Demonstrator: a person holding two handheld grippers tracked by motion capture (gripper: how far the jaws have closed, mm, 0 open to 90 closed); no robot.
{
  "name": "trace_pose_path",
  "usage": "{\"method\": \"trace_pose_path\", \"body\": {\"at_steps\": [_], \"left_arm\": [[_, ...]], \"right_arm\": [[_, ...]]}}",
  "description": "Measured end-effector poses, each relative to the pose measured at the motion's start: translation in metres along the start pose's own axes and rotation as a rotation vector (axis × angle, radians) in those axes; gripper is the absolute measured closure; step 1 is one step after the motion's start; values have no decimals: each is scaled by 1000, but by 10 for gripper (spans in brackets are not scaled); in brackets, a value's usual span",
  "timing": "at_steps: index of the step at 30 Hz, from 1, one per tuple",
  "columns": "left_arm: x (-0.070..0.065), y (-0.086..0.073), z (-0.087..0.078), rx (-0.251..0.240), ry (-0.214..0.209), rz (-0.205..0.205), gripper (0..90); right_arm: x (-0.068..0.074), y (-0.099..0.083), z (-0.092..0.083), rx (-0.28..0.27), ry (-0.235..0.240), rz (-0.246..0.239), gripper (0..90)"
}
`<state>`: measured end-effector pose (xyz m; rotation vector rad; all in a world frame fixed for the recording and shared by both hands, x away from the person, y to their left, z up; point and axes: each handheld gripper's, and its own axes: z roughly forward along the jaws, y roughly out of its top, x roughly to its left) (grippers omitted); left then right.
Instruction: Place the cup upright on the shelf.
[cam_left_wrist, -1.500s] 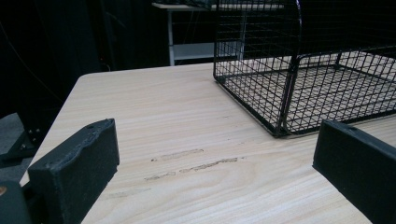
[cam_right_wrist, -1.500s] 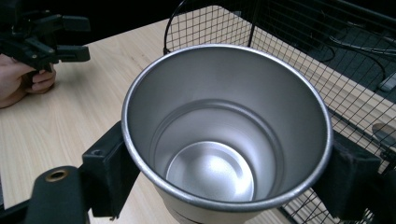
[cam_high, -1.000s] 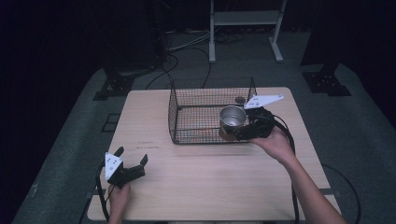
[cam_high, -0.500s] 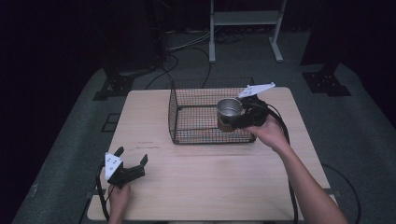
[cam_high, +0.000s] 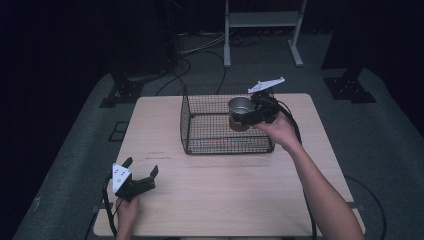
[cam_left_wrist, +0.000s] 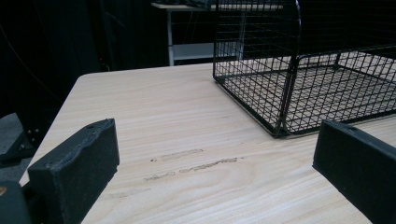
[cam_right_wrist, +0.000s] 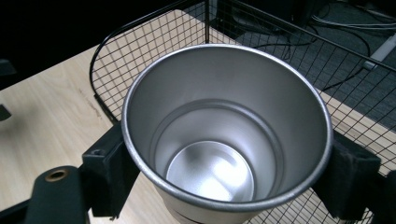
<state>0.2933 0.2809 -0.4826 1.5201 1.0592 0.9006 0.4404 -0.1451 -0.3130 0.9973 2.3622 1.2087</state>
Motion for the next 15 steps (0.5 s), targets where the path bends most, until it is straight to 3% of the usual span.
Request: {"method": "trace_pose_path", "body": {"at_steps": [15], "left_arm": [[1, 0, 0, 3, -4, -4, 0]], "right_arm": [[-7, 17, 22, -6, -15, 32, 180]]}}
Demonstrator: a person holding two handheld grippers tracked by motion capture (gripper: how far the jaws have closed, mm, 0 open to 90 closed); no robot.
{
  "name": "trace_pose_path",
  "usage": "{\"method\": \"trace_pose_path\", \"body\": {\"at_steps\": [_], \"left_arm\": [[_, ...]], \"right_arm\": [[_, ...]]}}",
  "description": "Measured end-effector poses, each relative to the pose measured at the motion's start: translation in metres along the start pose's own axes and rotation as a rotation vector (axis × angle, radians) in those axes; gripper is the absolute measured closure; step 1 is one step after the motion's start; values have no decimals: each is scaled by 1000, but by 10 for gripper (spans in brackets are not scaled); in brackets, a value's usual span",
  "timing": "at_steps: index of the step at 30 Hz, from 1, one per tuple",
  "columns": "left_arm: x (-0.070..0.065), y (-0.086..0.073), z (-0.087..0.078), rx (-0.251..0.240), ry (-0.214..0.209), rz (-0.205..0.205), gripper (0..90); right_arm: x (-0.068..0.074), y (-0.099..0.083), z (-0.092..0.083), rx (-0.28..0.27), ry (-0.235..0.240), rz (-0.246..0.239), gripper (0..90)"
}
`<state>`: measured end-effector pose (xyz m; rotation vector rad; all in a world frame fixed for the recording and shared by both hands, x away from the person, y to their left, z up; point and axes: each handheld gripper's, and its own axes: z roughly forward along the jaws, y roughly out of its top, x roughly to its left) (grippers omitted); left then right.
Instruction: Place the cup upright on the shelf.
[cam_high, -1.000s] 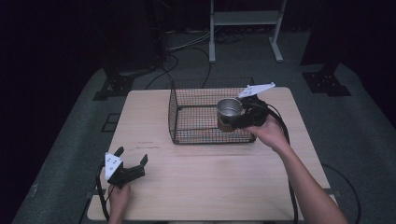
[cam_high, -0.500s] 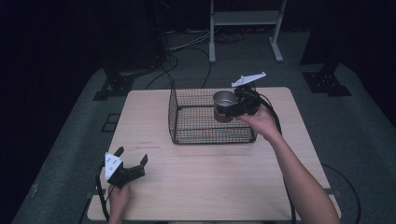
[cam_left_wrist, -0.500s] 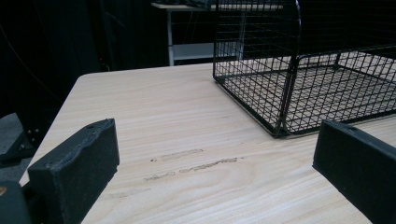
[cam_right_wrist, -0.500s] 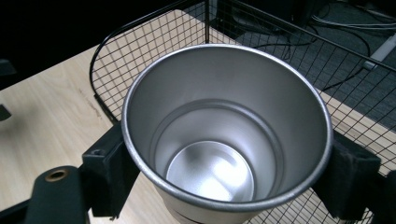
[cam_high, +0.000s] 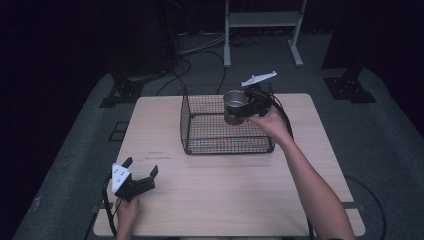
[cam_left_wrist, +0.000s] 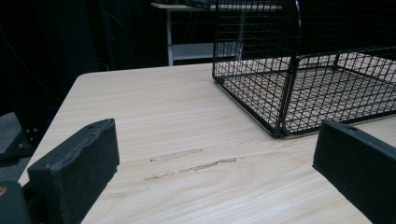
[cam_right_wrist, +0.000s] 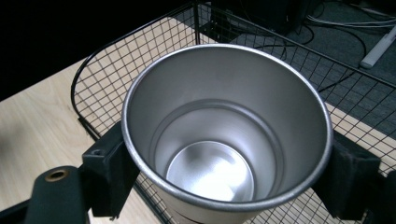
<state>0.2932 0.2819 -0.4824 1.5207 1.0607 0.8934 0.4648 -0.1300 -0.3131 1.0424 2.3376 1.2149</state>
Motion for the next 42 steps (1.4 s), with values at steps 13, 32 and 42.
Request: {"method": "trace_pose_path", "body": {"at_steps": [13, 32, 42], "left_arm": [[0, 0, 0, -1, -1, 0, 0], [0, 0, 0, -2, -4, -8, 0], [0, 0, 0, 0, -5, -3, 0]], "right_arm": [[-9, 9, 24, 15, -40, 20, 180], [-22, 4, 69, 89, -52, 59, 179], [-27, -3, 84, 115, -60, 68, 179]]}}
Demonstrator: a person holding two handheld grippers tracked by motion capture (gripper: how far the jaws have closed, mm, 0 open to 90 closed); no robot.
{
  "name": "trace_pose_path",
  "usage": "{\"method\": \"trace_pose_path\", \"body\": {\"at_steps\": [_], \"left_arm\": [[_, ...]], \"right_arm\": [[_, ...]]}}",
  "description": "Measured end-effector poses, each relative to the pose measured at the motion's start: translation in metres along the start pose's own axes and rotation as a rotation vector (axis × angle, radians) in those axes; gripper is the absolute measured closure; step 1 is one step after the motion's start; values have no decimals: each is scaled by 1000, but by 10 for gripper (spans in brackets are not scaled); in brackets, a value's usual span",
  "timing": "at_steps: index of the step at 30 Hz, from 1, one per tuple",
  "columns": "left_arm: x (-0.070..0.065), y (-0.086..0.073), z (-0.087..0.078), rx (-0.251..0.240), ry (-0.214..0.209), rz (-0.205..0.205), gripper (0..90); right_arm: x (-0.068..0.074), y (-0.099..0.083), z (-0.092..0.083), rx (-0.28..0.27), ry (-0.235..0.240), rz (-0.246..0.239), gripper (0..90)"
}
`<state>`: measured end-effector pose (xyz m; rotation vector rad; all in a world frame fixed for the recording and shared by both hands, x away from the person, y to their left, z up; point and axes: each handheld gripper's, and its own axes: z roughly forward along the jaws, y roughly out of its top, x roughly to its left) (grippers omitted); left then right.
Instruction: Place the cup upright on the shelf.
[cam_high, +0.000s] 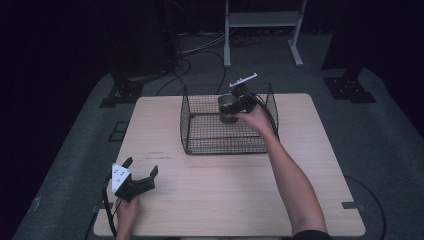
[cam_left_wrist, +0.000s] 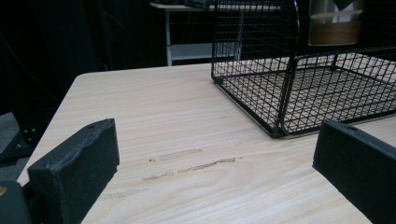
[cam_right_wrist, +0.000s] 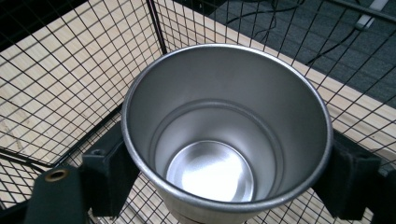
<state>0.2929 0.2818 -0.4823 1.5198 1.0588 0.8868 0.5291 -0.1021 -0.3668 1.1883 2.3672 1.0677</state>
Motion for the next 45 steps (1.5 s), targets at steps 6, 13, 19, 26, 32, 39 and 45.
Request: {"method": "trace_pose_path", "body": {"at_steps": [6, 13, 19, 26, 32, 39, 45], "left_arm": [[0, 0, 0, 0, 0, 1, 0], [0, 0, 0, -1, 0, 1, 0], [0, 0, 0, 0, -1, 2, 0], [0, 0, 0, -1, -1, 1, 0], [0, 0, 0, -1, -1, 3, 0], [0, 0, 0, -2, -1, 2, 0], [0, 0, 0, -1, -1, 3, 0]], "right_arm": [[-3, -2, 7, 21, -10, 6, 179], [-7, -6, 16, 42, -8, 17, 179], [-8, -10, 24, 60, -7, 12, 179], [-8, -12, 29, 71, -21, -10, 179], [-8, -14, 33, 89, -19, -11, 178], [-6, -17, 40, 111, -16, -28, 178], [-7, -18, 43, 119, -21, -30, 178]]}}
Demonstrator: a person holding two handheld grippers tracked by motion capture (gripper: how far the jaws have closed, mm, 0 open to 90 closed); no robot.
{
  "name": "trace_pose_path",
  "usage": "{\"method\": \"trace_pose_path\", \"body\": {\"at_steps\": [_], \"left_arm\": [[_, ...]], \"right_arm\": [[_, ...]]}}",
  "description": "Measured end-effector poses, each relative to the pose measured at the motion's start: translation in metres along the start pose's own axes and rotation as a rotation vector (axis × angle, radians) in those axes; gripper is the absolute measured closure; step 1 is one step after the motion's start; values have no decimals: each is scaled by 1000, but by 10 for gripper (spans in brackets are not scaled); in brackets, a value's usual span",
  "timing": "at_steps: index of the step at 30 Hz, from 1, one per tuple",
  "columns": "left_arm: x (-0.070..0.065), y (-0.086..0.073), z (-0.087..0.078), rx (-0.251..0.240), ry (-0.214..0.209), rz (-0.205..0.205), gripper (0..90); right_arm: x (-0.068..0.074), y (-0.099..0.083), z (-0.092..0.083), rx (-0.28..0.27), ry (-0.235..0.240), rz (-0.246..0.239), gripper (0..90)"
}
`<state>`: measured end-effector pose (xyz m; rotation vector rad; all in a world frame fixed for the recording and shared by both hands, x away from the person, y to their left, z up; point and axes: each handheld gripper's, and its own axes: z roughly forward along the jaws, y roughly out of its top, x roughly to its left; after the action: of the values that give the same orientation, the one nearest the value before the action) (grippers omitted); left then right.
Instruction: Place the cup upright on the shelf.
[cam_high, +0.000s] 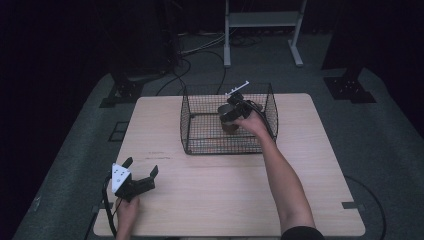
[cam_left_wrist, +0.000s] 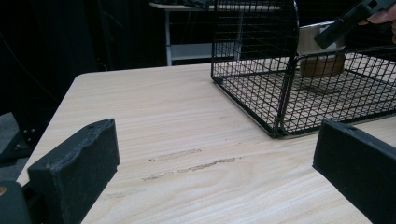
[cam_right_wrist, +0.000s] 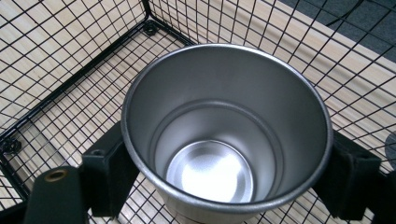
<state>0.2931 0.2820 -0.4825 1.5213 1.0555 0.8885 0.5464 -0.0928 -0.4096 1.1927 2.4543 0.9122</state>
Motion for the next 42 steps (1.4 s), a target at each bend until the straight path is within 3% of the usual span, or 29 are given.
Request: {"method": "trace_pose_path", "body": {"at_steps": [4, 8, 29, 42], "left_arm": [[0, 0, 0, 0, 1, 0, 0], [0, 0, 0, 0, 2, 0, 0], [0, 0, 1, -3, 1, 1, 0], [0, 0, 1, -3, 1, 1, 0]], "right_arm": [[0, -2, 3, 27, 5, -5, 178], [2, -4, 7, 63, -8, -39, 178], [0, -5, 2, 77, 13, -33, 137], [-1, -4, -1, 88, -2, -37, 113]]}}
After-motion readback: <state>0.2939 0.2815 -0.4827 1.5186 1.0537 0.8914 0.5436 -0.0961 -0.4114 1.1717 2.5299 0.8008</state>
